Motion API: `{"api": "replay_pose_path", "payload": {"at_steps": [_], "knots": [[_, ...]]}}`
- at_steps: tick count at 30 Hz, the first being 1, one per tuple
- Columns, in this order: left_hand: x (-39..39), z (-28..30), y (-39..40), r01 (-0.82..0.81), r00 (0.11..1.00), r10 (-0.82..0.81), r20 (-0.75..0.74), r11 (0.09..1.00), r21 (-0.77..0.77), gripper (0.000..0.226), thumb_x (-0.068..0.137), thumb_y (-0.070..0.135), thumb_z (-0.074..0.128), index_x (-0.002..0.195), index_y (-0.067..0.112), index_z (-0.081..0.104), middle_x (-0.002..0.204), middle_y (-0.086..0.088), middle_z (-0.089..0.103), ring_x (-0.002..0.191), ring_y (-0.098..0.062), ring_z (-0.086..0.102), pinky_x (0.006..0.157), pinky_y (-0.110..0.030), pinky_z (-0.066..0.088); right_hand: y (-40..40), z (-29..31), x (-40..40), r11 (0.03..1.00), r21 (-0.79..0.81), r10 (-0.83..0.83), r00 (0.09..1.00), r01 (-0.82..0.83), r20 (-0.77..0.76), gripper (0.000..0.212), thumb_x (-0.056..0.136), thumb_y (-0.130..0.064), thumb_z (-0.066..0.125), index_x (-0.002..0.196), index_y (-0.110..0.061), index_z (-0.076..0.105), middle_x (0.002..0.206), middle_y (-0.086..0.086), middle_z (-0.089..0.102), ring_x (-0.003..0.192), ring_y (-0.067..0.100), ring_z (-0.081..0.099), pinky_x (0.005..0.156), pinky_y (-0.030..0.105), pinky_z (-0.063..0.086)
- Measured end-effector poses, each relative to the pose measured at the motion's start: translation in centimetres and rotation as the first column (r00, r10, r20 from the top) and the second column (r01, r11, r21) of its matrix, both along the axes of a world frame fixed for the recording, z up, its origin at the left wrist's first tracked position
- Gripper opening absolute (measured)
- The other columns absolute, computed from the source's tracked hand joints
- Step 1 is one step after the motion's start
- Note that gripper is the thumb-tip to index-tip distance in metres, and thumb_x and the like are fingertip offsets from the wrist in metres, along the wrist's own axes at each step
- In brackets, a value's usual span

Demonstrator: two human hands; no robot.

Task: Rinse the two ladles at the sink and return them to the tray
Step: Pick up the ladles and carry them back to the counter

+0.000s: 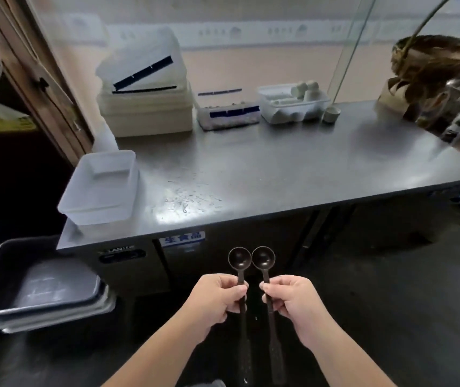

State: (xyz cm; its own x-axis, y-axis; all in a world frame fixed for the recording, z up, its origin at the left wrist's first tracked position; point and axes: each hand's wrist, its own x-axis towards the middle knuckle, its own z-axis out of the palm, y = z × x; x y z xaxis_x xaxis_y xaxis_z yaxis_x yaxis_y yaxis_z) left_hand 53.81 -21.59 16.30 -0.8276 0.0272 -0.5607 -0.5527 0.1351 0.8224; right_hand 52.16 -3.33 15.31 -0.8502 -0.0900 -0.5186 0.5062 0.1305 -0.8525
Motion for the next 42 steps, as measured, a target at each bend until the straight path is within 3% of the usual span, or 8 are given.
{"api": "replay_pose_path", "payload": {"at_steps": [6, 13, 17, 25, 29, 33, 37, 42], "knots": [[-8.1, 0.4, -7.7, -0.154, 0.988, 0.154, 0.003, 0.988, 0.002, 0.009, 0.089, 0.022, 0.068, 0.090, 0.023, 0.077, 0.069, 0.005, 0.071, 0.070, -0.013, 0.074, 0.044, -0.018, 0.036, -8.0, 0.5, -10.5, 0.988, -0.044, 0.146, 0.989, -0.148, -0.033, 0.013, 0.086, -0.020, 0.072, 0.081, -0.010, 0.078, 0.070, 0.005, 0.072, 0.062, 0.012, 0.063, 0.066, 0.027, 0.051], [-17.5, -1.0, -16.0, -0.359, 0.933, 0.359, 0.016, 0.933, 0.031, 0.009, 0.088, 0.018, 0.069, 0.090, 0.011, 0.076, 0.067, 0.003, 0.072, 0.060, -0.009, 0.069, 0.042, -0.018, 0.025, -17.3, -1.8, -22.7, 0.944, -0.126, 0.308, 0.951, -0.304, 0.015, 0.018, 0.084, -0.009, 0.073, 0.066, -0.010, 0.075, 0.064, 0.008, 0.068, 0.048, 0.008, 0.056, 0.045, 0.013, 0.043], [-22.5, -1.1, -20.9, -0.463, 0.886, 0.463, -0.006, 0.886, -0.026, 0.008, 0.086, 0.017, 0.071, 0.085, 0.013, 0.078, 0.083, -0.011, 0.078, 0.064, -0.012, 0.067, 0.041, -0.016, 0.035, -23.2, -2.2, -29.5, 0.927, -0.128, 0.357, 0.934, -0.352, 0.021, 0.010, 0.082, -0.002, 0.075, 0.072, -0.004, 0.076, 0.063, 0.010, 0.070, 0.045, 0.008, 0.058, 0.042, 0.014, 0.042], [-29.1, -0.7, -33.5, -0.618, 0.786, 0.610, -0.097, 0.775, -0.133, 0.013, 0.090, 0.018, 0.066, 0.084, 0.020, 0.077, 0.064, 0.008, 0.071, 0.060, -0.003, 0.066, 0.048, -0.019, 0.039, -36.9, -1.2, -38.3, 0.864, -0.149, 0.492, 0.869, -0.481, 0.047, 0.013, 0.084, -0.005, 0.074, 0.071, -0.007, 0.076, 0.065, 0.010, 0.072, 0.050, 0.012, 0.061, 0.045, 0.017, 0.043], [-31.4, -2.5, -39.6, -0.598, 0.802, 0.587, -0.111, 0.785, -0.161, 0.016, 0.092, 0.019, 0.063, 0.086, 0.022, 0.077, 0.062, 0.011, 0.069, 0.057, -0.001, 0.062, 0.057, -0.022, 0.044, -43.6, -3.0, -39.9, 0.904, -0.141, 0.417, 0.904, -0.403, 0.095, 0.012, 0.090, -0.011, 0.068, 0.081, -0.011, 0.075, 0.066, 0.002, 0.072, 0.056, 0.011, 0.062, 0.055, 0.022, 0.050], [-33.7, -5.8, -44.3, -0.522, 0.852, 0.514, -0.102, 0.817, -0.244, 0.023, 0.093, 0.018, 0.060, 0.077, 0.025, 0.075, 0.069, -0.002, 0.070, 0.067, -0.015, 0.065, 0.067, -0.032, 0.058, -49.0, -5.6, -40.1, 0.950, -0.087, 0.308, 0.941, -0.299, 0.140, 0.019, 0.094, -0.013, 0.061, 0.080, -0.016, 0.074, 0.061, -0.005, 0.070, 0.054, 0.008, 0.067, 0.054, 0.024, 0.052], [-35.4, -8.9, -47.3, -0.452, 0.886, 0.463, -0.006, 0.861, -0.233, 0.024, 0.092, 0.014, 0.059, 0.077, 0.022, 0.074, 0.071, -0.007, 0.069, 0.071, -0.022, 0.065, 0.073, -0.042, 0.059, -53.4, -8.4, -39.4, 0.970, 0.137, 0.185, 0.973, -0.203, 0.137, 0.024, 0.092, -0.012, 0.055, 0.074, -0.015, 0.070, 0.071, 0.006, 0.068, 0.071, 0.023, 0.066, 0.069, 0.041, 0.058], [-36.6, -12.0, -48.5, -0.243, 0.955, 0.284, 0.082, 0.913, -0.327, 0.021, 0.089, 0.012, 0.053, 0.073, 0.006, 0.065, 0.070, -0.011, 0.065, 0.065, -0.024, 0.056, 0.062, -0.034, 0.046, -56.4, -11.5, -39.3, 0.931, 0.340, 0.085, 0.985, -0.131, 0.148, 0.025, 0.088, -0.005, 0.046, 0.068, -0.010, 0.060, 0.071, 0.010, 0.063, 0.061, 0.022, 0.055, 0.055, 0.031, 0.043]]}}
